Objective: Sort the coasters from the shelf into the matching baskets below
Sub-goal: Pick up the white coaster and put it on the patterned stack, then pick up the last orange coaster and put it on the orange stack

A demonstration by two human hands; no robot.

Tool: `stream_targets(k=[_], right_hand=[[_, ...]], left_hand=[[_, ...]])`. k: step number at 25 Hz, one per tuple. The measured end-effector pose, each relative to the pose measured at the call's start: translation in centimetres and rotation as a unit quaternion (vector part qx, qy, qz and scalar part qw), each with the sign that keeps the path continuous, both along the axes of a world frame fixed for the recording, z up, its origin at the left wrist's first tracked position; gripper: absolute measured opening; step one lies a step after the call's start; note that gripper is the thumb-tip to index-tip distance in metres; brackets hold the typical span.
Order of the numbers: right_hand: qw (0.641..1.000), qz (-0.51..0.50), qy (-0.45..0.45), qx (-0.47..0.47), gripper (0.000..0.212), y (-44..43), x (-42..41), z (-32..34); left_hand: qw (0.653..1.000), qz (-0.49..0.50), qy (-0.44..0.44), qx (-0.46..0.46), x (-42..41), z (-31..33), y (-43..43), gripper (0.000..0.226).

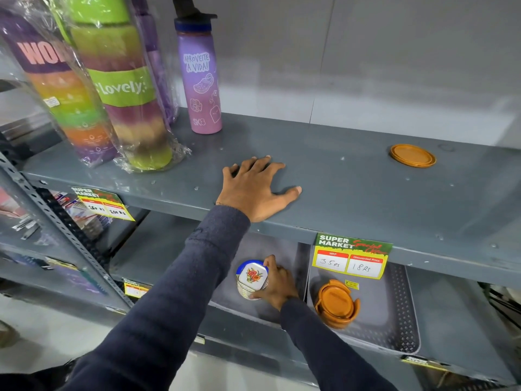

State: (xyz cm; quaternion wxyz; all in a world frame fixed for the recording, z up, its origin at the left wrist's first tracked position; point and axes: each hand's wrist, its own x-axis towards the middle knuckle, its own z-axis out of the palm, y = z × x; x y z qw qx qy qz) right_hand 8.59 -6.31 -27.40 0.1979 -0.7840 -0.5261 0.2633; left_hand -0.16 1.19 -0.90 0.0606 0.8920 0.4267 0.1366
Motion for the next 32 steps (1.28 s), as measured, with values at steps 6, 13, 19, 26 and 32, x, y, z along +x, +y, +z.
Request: stream_targets(k=[6, 13, 19, 26, 32], right_hand=[[0.999, 0.023, -0.007, 0.027, 0.100, -1.6, -0.7, 1.8], [0.939, 0.025, 0.086, 0.332, 0.064, -9.9, -3.0, 15.3], [0.823, -0.041, 0.052, 0.565, 0.075, -12.7, 0.0, 29.1], [0.855, -0.174, -0.005, 0.488, 0.086, -7.3, 13.7, 32.6], [0.923, -0.281, -0.111, 0.239, 0.100, -3.6, 22.5, 29.1]], left_hand=[[1.000, -0.002, 0.010, -0.009, -0.2, 0.3, -0.3, 0.073], [0.999, 0.000, 0.042, -0.029, 0.2, 0.1, -0.6, 0.075], [0.998, -0.005, 0.051, -0.022, 0.2, -0.3, -0.5, 0.089], [1.000, -0.005, 0.024, -0.003, 0.2, -0.6, -0.4, 0.076], [1.000, -0.003, 0.007, -0.001, 0.1, -0.6, -0.3, 0.077]])
